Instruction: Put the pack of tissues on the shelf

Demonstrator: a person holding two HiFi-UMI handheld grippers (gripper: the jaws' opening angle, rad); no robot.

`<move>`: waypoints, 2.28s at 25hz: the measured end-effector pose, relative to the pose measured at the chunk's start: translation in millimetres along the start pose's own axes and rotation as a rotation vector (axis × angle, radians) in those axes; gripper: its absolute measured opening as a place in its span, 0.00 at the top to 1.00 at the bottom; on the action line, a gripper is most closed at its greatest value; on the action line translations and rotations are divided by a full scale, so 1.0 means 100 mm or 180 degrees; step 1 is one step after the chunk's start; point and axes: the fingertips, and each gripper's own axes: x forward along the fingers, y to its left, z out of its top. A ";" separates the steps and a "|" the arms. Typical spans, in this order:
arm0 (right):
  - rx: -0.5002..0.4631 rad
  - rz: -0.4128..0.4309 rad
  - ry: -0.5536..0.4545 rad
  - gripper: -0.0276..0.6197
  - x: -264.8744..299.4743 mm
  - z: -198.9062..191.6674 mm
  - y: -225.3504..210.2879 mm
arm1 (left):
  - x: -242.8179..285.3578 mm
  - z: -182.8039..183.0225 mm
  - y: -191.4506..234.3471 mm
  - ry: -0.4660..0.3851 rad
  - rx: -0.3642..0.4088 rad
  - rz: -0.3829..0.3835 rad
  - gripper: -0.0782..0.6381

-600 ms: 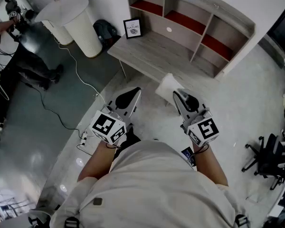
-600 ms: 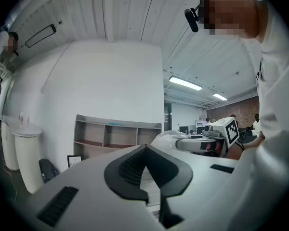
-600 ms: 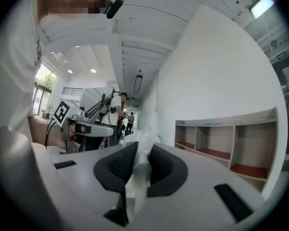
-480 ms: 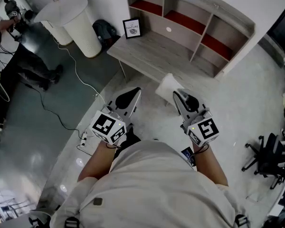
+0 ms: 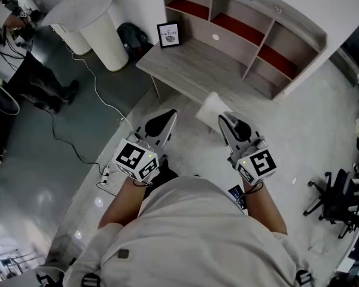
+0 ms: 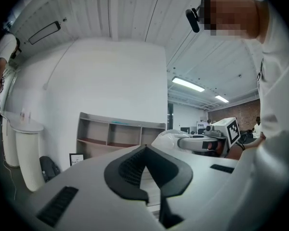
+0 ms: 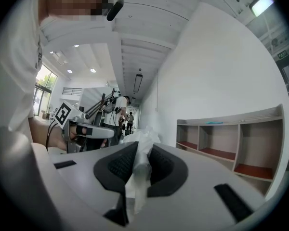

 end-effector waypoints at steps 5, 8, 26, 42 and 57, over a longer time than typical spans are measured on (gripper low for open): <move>-0.0002 0.0027 0.0052 0.87 0.27 -0.02 0.04 | -0.02 -0.01 0.26 -0.0008 -0.0051 0.0016 0.87; 0.0001 0.0033 0.0081 0.87 0.46 -0.04 0.06 | -0.05 -0.03 0.45 -0.0014 -0.0081 0.0025 0.87; 0.0062 -0.0116 0.0117 0.87 2.17 0.08 0.24 | -0.26 0.13 2.13 0.0087 -0.0069 -0.0215 0.87; 0.0114 -0.0158 0.0205 0.87 2.80 -0.05 0.30 | -0.36 -0.01 2.82 0.0152 -0.0158 -0.0191 0.87; 0.0196 -0.0026 0.0173 0.87 3.28 -0.21 -0.56 | 0.52 -0.05 3.20 0.0220 -0.0149 -0.0101 0.87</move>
